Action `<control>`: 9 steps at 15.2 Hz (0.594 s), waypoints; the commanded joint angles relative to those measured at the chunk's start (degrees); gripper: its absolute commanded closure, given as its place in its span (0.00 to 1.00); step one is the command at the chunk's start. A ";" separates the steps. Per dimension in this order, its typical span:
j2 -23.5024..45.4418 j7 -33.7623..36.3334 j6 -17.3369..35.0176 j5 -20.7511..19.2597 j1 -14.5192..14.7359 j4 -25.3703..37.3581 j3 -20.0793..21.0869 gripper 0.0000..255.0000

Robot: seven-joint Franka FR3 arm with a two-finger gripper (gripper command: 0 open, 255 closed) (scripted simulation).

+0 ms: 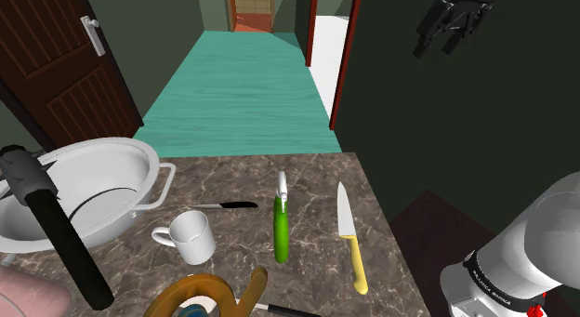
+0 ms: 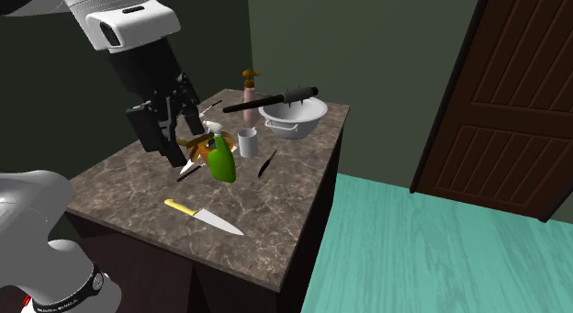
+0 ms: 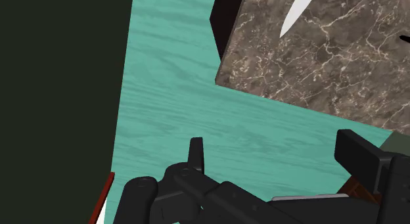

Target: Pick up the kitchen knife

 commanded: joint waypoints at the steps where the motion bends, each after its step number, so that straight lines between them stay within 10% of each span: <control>1: 0.00 0.00 0.00 0.00 0.00 0.00 0.00 0.00; 9: 11.14 -3.26 9.61 1.60 5.04 0.27 2.88 0.00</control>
